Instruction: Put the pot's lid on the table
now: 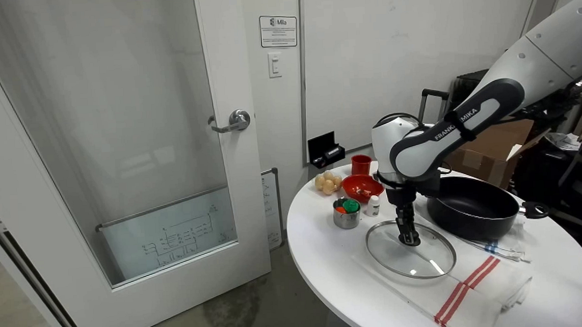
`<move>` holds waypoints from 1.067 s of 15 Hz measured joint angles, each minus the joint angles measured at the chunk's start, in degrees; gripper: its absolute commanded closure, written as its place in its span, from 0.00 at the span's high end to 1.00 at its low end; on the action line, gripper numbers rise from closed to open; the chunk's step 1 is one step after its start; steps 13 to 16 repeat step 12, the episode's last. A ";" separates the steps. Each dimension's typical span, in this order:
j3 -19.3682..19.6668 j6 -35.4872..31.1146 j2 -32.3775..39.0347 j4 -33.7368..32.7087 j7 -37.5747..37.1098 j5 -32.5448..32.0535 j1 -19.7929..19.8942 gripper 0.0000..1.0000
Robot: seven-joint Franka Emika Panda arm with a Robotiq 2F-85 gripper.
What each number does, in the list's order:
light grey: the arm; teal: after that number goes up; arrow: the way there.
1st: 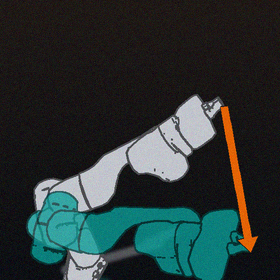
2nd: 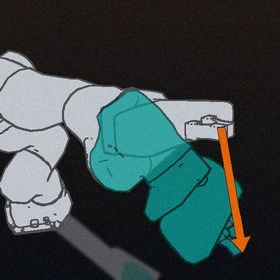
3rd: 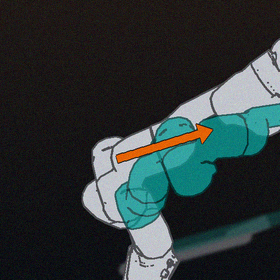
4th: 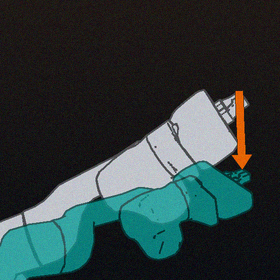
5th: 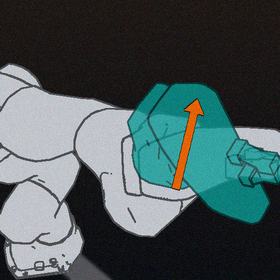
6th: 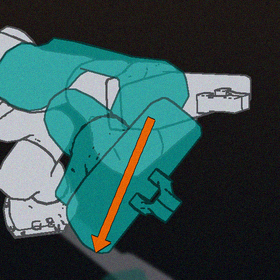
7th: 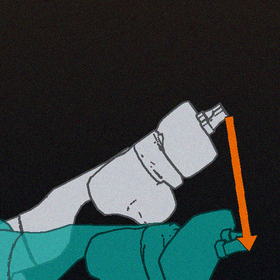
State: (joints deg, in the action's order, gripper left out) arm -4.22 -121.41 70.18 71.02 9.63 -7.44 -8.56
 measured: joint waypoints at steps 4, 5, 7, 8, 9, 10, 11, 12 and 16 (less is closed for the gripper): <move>-0.19 0.01 -0.02 -0.01 0.01 0.15 0.16 0.97; -0.28 0.01 -0.05 -0.03 0.03 0.21 0.20 0.99; -0.58 -0.10 -0.29 -0.07 0.08 0.29 0.26 1.00; -0.77 -0.19 -0.61 -0.07 0.10 0.33 0.29 1.00; -0.97 -0.27 -1.09 -0.04 0.17 0.35 0.30 1.00; -1.16 -0.31 -1.68 -0.01 0.24 0.37 0.30 1.00; -1.32 -0.38 -2.41 0.08 0.30 0.37 0.31 1.00; -1.47 -0.41 -3.25 0.24 0.37 0.38 0.32 1.00; -1.47 -0.41 -3.25 0.24 0.37 0.38 0.32 1.00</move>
